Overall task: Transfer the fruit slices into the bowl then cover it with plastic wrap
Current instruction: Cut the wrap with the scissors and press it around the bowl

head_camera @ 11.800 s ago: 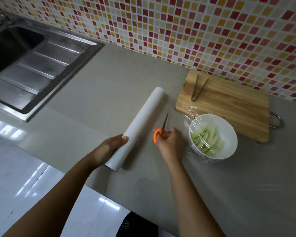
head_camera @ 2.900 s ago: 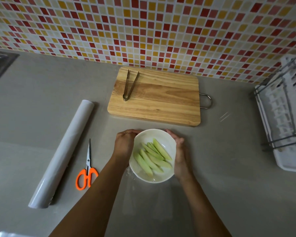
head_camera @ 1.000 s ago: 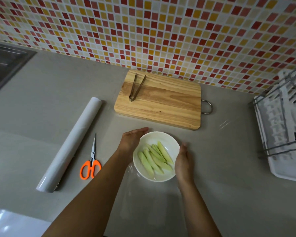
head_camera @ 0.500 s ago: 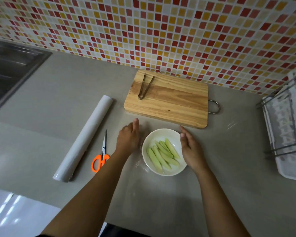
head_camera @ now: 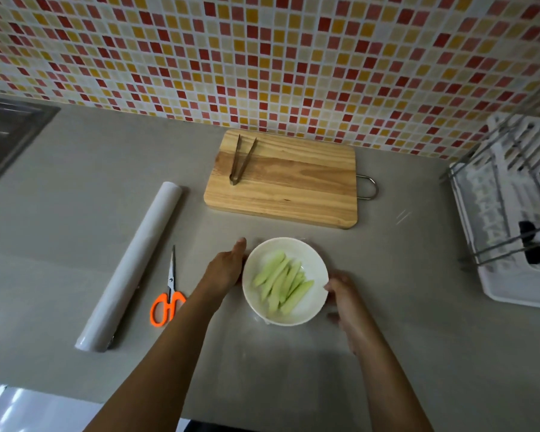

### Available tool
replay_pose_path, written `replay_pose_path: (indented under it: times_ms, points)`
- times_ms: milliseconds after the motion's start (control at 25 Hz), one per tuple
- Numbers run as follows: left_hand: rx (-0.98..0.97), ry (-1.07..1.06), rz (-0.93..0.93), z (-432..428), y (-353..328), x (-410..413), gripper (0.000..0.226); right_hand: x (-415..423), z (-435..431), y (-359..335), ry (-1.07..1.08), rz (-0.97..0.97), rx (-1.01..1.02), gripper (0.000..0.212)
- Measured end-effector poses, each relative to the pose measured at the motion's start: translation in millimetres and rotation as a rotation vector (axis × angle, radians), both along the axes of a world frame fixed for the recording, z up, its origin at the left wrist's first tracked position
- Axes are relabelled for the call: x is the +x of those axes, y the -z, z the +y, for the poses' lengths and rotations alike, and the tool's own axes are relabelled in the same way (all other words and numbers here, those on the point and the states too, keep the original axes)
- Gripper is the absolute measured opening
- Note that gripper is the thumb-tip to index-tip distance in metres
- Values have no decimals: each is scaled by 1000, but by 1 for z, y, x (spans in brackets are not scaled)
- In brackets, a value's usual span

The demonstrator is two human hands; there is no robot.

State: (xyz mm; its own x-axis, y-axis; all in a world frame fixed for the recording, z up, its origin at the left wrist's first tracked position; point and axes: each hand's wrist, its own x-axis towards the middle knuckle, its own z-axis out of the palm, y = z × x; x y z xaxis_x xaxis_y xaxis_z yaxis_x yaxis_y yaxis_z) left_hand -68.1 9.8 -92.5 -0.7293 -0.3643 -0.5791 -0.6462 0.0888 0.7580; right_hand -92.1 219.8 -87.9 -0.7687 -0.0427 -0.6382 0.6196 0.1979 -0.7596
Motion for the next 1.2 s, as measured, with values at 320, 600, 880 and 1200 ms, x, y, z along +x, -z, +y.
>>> replay_pose_path:
  times_ms: [320, 600, 880, 1200]
  points:
    - [323, 31, 97, 6, -1, -17, 47, -43, 1, 4, -357, 147, -235, 30]
    - [434, -48, 134, 9, -7, -36, 29, -56, -11, 8, -324, 173, -319, 44]
    - [497, -61, 137, 7, -2, -32, 25, -53, -4, 15, -325, 182, -362, 47]
    - [440, -74, 116, 9, 2, -29, 46, -49, -7, 14, -334, 217, -354, 47]
